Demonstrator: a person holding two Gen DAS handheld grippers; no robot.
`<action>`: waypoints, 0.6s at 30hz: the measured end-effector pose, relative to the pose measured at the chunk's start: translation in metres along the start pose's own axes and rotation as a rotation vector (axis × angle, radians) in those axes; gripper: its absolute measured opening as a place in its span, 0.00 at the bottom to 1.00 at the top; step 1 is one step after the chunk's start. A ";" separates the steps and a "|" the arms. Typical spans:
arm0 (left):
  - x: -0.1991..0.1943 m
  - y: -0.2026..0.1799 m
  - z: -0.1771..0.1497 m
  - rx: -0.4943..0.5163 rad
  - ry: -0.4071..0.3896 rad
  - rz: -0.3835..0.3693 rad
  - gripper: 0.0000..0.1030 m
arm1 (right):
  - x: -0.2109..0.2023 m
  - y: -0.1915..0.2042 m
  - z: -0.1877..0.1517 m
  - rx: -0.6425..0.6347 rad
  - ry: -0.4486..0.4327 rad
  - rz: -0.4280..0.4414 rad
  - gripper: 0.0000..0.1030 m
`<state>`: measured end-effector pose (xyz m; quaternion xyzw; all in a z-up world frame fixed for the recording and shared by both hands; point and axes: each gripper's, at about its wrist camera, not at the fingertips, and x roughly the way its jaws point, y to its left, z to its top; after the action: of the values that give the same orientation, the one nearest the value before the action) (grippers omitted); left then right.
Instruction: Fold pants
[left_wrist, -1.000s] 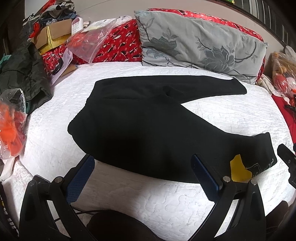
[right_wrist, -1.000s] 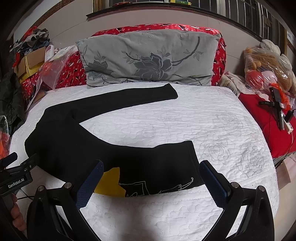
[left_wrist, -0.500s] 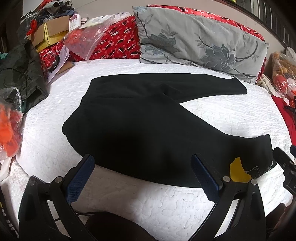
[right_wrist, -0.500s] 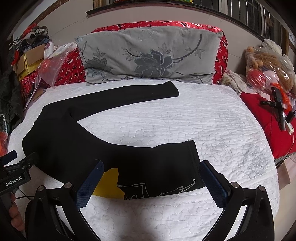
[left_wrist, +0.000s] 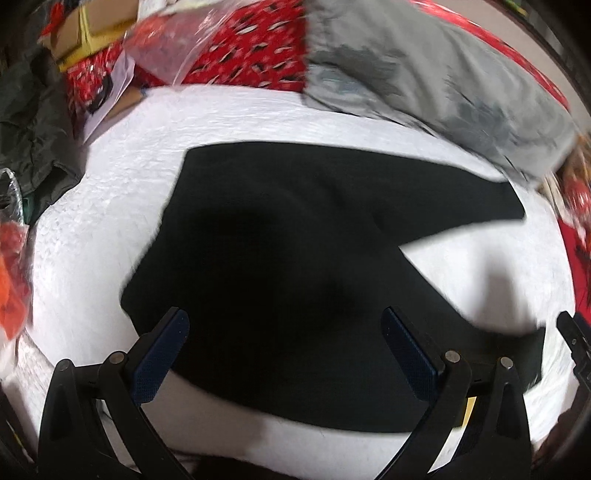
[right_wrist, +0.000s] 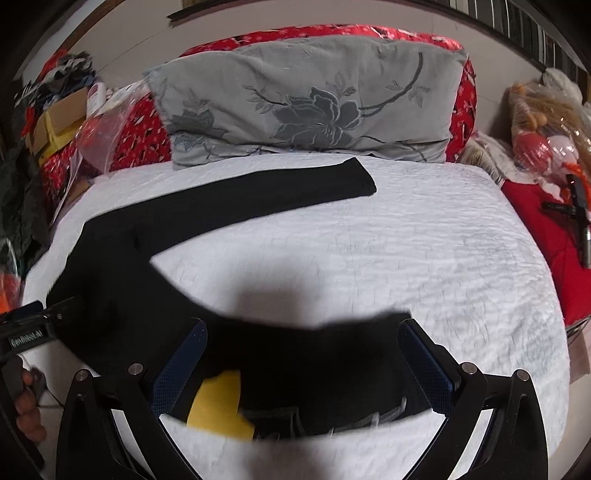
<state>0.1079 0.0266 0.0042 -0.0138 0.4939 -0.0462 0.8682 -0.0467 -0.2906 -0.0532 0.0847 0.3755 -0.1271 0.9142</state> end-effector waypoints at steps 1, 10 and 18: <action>0.004 0.011 0.017 -0.029 0.004 -0.007 1.00 | 0.004 -0.006 0.009 0.007 -0.003 0.001 1.00; 0.078 0.090 0.115 -0.236 0.193 -0.073 1.00 | 0.098 -0.070 0.127 0.019 0.039 -0.081 1.00; 0.143 0.118 0.144 -0.377 0.329 -0.150 1.00 | 0.192 -0.081 0.169 -0.007 0.158 -0.058 1.00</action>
<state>0.3117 0.1270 -0.0530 -0.2040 0.6261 -0.0192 0.7523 0.1733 -0.4427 -0.0756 0.0804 0.4494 -0.1451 0.8778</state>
